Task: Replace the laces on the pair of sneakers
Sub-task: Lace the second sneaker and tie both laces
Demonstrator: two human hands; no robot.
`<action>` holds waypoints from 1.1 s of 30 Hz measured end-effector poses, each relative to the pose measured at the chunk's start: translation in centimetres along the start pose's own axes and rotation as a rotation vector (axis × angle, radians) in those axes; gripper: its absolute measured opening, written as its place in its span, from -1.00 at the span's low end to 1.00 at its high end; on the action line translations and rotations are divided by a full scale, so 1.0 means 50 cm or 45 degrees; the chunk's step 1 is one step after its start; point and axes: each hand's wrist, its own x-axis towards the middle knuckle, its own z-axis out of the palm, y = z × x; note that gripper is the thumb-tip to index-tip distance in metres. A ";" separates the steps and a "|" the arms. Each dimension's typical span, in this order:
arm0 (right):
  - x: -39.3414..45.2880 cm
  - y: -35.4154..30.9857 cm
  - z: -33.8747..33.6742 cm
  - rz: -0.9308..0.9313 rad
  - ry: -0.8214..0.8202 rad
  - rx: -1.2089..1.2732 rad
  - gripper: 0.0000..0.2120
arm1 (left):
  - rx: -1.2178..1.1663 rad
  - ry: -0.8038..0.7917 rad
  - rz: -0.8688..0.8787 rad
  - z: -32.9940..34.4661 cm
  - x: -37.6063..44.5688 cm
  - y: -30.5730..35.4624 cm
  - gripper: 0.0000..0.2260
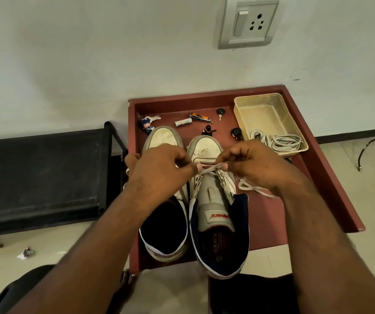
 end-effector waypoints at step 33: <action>0.013 0.022 0.066 -0.014 0.186 -0.087 -0.92 | -0.293 -0.312 -0.252 0.039 0.041 -0.035 -0.87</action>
